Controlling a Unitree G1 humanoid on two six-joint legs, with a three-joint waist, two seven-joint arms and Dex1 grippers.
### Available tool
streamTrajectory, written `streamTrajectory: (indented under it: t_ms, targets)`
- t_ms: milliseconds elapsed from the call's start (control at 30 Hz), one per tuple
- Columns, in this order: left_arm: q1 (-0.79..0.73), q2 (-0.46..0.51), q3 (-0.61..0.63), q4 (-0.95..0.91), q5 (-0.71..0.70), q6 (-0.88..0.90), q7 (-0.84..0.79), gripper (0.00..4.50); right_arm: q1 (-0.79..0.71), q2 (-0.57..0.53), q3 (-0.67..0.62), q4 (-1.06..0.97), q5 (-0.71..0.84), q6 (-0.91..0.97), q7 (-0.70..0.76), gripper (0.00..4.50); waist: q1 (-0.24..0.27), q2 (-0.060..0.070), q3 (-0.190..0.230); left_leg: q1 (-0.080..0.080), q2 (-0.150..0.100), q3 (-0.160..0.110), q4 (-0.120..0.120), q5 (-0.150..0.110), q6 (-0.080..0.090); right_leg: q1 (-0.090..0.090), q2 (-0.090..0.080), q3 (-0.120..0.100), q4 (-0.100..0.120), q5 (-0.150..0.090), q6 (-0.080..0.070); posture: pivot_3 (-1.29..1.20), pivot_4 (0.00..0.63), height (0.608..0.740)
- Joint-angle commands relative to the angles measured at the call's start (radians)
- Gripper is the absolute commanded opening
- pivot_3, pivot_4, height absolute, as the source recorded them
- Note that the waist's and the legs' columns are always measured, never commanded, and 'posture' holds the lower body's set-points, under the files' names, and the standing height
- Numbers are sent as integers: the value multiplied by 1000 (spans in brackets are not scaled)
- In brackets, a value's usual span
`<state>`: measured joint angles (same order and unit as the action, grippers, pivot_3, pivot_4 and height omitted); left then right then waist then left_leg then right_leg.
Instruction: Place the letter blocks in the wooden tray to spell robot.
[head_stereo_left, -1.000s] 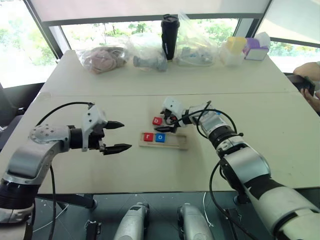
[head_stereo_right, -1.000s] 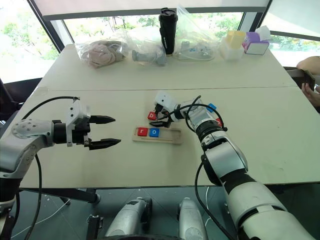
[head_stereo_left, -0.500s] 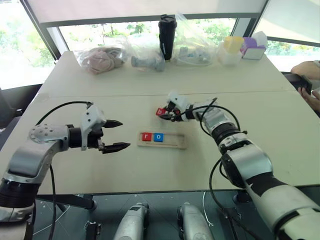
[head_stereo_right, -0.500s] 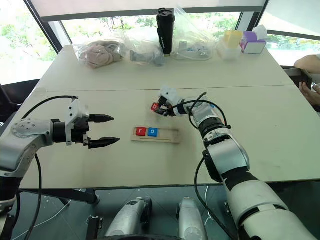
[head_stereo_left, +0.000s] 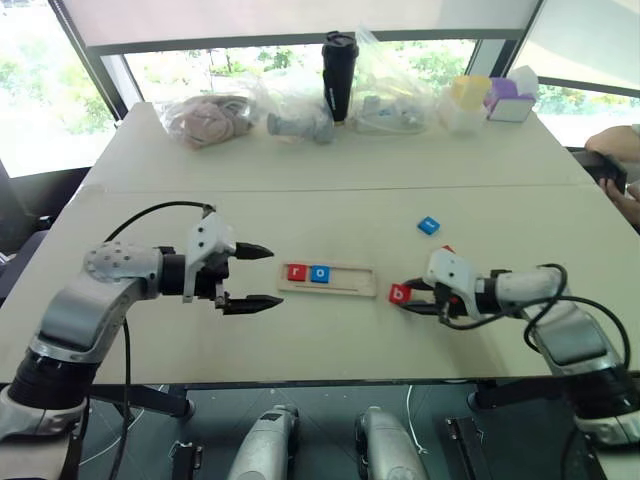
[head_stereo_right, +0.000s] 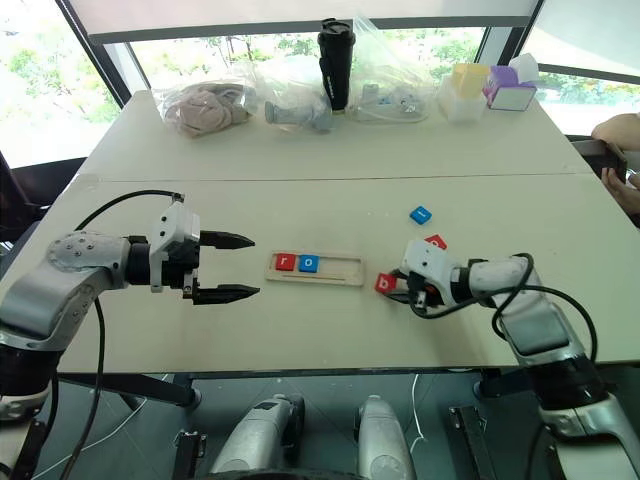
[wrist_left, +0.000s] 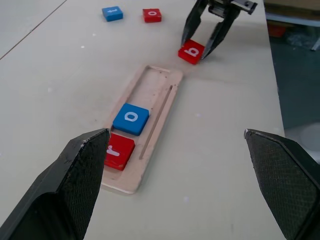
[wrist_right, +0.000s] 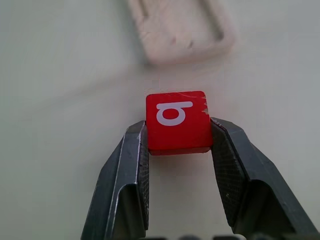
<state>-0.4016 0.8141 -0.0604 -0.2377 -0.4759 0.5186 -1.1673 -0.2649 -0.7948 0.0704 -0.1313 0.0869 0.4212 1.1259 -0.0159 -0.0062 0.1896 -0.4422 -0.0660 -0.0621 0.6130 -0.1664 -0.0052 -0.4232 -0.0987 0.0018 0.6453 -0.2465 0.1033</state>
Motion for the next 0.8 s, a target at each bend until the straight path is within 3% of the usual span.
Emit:
streamTrajectory:
  t_ms: [33, 167, 367, 400, 533, 800]
  targets:
    - [-17, 4, -14, 1, 7, -21, -34, 4500, 5, -30, -47, -45, 34, 3, -13, 1165, 1, 0, 0, 0, 1, 1, 0, 0, 0, 0, 0, -1, 0, 0, -1, 0, 150, 740]
    - [-18, -1, -21, -11, 3, -15, -46, 4500, 41, -51, -63, -49, 43, 12, -29, 1165, 6, 0, 0, 0, 3, 1, 0, 0, 0, -1, 0, -3, -2, 1, -2, 0, 150, 740]
    - [-20, -5, -32, -17, 8, -17, -46, 4500, 82, -59, -72, -14, 42, -21, -62, 4267, 8, -1, 0, -2, 4, 2, -1, 0, 3, 1, 1, -4, -7, 1, -2, 0, 150, 740]
    - [-20, -5, -32, -17, 8, -17, -46, 4500, 83, -62, -72, -12, 40, -28, -69, 4467, 7, -1, 0, -2, 4, 2, -1, 0, 3, 1, 1, -4, -8, 2, -2, 0, 150, 740]
    - [-14, -2, -32, -19, 12, -18, -45, 4500, 90, -59, -154, -26, 112, -50, -74, 4467, 8, -1, 0, -2, 4, 2, -1, 0, 3, 1, 1, -4, -9, 2, -2, 0, 150, 740]
    - [-11, -4, -30, -8, 20, -21, -43, 4500, 135, -62, -167, -13, 151, -56, -56, 4467, 8, -1, 0, -2, 5, 2, -1, -1, 4, 3, 1, -4, -11, 2, -3, 0, 150, 740]
